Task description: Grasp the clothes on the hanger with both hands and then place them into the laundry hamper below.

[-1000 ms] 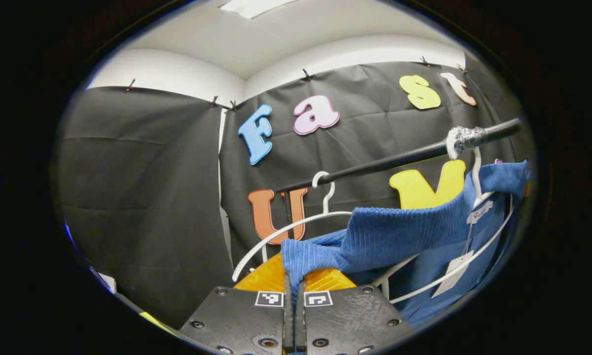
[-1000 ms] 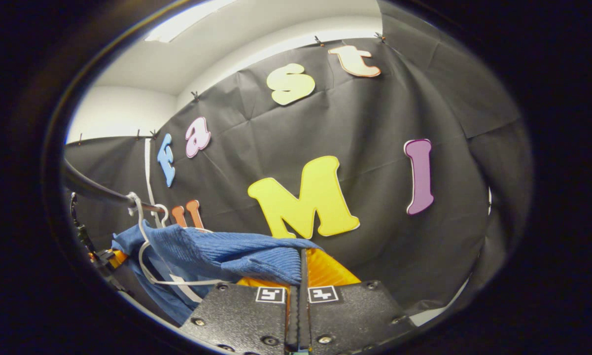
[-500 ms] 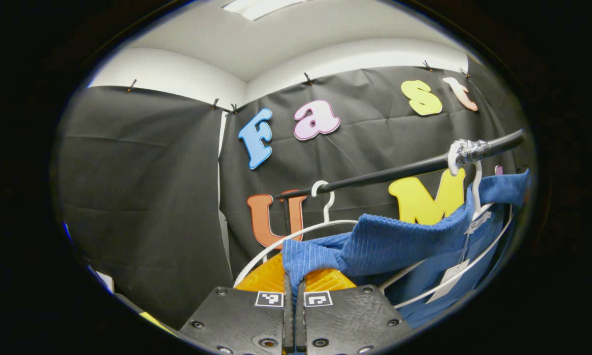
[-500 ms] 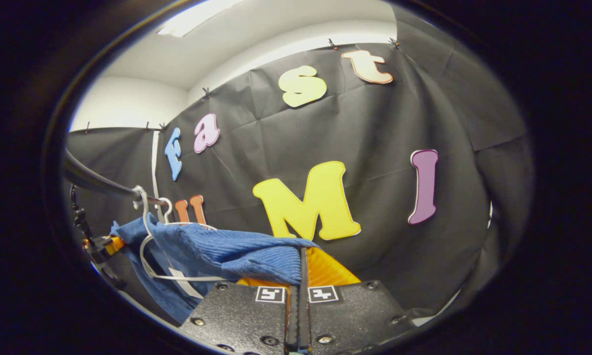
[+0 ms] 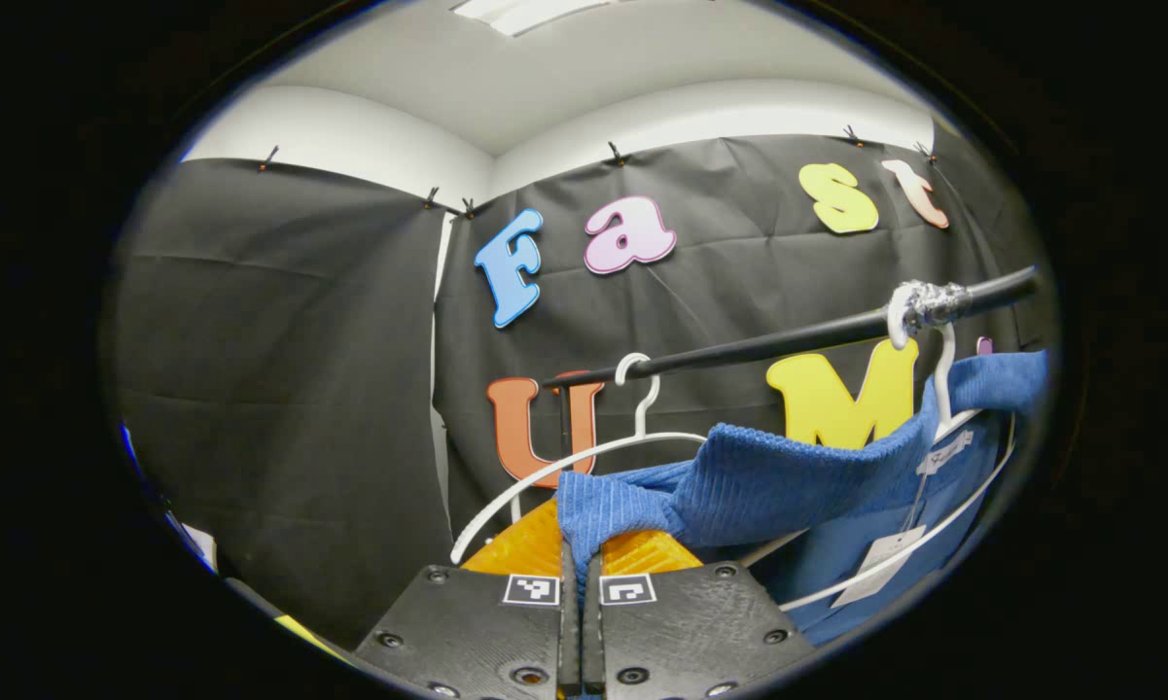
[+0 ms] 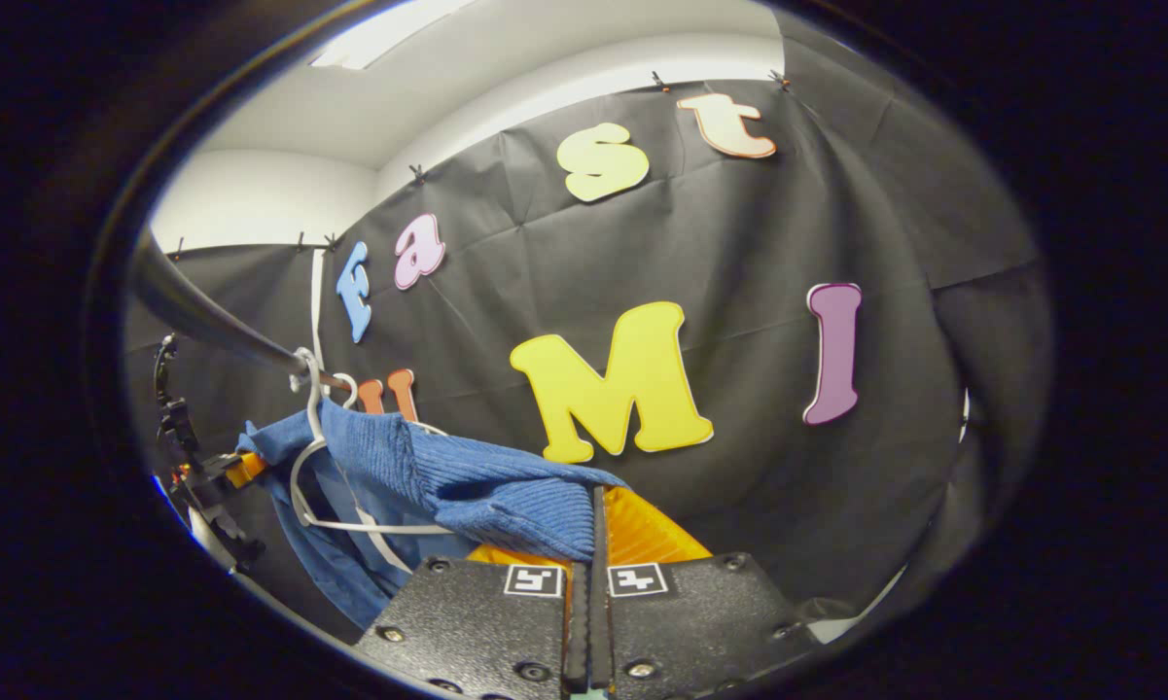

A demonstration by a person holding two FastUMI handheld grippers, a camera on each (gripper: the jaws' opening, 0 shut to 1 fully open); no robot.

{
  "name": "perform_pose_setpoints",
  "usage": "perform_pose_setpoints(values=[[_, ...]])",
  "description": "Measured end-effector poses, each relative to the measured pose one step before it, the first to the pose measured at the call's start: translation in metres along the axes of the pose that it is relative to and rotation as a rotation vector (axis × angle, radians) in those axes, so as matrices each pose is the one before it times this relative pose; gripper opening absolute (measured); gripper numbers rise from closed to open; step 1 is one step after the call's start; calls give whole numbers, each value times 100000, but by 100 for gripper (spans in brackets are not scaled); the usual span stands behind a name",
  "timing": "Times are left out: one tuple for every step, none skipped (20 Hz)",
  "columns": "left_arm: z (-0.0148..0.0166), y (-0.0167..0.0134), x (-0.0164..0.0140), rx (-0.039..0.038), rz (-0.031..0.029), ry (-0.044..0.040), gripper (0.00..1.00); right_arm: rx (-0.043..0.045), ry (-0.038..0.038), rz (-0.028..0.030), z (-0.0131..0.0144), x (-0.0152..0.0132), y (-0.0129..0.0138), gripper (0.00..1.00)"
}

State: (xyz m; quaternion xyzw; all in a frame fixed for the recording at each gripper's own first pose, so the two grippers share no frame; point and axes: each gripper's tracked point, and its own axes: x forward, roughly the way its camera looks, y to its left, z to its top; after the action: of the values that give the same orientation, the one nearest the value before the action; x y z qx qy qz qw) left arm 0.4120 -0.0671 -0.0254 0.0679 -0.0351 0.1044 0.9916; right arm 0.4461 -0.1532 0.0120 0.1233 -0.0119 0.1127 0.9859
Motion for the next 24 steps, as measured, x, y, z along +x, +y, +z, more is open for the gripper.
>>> perform_pose_setpoints(values=[[265,153,15,132,48,-434,0,645,-360,341,300,53,75,4],[171,17,67,74,39,-302,0,1171,-880,373,409,88,78,4],[-54,-70,29,-99,-303,143,5,1271,116,52,312,356,-117,4],[-44,-108,-53,-363,-144,64,1,1177,2231,-78,-313,137,-17,4],[-13,-77,13,-225,-26,325,1,894,1167,535,-263,-1,177,4],[-48,82,-201,109,109,-24,1,-1178,1227,198,-393,-52,40,4],[-75,31,-58,329,-67,103,5,-1474,-122,167,-232,-200,-42,4],[-273,-44,-158,437,61,269,1,-1931,887,321,-604,-99,110,4],[-198,-21,-209,215,261,121,1,-2040,2878,1148,-1196,-341,283,4],[-54,-25,-176,130,66,-134,1,-2026,1892,577,-1102,-479,356,4],[-6,39,-103,83,144,-165,5,-2492,695,-1146,-788,-289,-145,4],[-77,81,-85,-158,123,184,1,-1346,340,-853,-592,-143,-6,4],[-80,101,15,-164,71,180,5,293,168,22,-526,-234,369,4],[-89,151,-30,137,146,188,1,507,-190,-224,-425,-211,249,4],[-5,180,146,66,68,229,1,1137,866,599,-358,-165,259,4],[114,219,99,-296,70,21,5,1669,1500,844,-662,-337,343,4],[-64,140,13,-218,9,58,5,1176,662,720,-484,-342,216,4],[-98,95,-84,-136,-47,-57,1,-447,-316,-702,-72,-66,-197,4],[-195,7,-98,-14,-251,313,1,-897,-656,-1213,0,6,-405,4],[1,-38,-97,298,-201,71,5,1,-1013,-930,86,-26,-270,4],[146,-8,-113,441,-103,-58,5,423,-561,240,426,-61,-42,4],[51,95,-61,206,226,-66,3,740,-647,555,377,21,29,4],[142,6,-96,-402,-7,-8,1,726,-1390,-38,628,0,-302,4],[-156,-57,78,-543,-298,243,5,222,-1597,-407,889,170,-412,4]])
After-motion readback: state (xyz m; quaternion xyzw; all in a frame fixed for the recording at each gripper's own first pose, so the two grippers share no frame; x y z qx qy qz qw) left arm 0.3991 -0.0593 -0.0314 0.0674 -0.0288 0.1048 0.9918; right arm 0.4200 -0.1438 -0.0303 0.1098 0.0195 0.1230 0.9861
